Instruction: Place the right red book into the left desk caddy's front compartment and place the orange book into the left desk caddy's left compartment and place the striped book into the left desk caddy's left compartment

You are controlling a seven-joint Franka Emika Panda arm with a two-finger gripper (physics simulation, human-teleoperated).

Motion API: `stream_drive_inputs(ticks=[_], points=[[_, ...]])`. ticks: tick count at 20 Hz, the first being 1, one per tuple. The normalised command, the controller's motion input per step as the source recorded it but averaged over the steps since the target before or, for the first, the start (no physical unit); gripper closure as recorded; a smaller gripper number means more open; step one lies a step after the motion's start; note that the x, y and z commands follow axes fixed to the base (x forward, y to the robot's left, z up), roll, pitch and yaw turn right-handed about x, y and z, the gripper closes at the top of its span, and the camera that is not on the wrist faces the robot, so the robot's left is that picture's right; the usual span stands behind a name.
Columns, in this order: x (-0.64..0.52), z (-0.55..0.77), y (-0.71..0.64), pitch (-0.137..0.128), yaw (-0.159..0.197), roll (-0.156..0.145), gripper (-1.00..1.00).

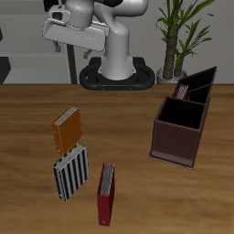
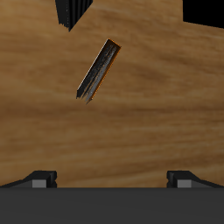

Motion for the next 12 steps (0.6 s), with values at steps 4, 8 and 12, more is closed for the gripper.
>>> stream_drive_inputs(ticks=[4,8,12], points=[[0.44,0.1,-0.04,-0.017,-0.013,-0.037,-1.0],[0.48,0.01,-0.06,-0.033,-0.041,-0.022,-1.0],[0.43,-0.11,0.0,0.001,-0.039,-0.013,-1.0]])
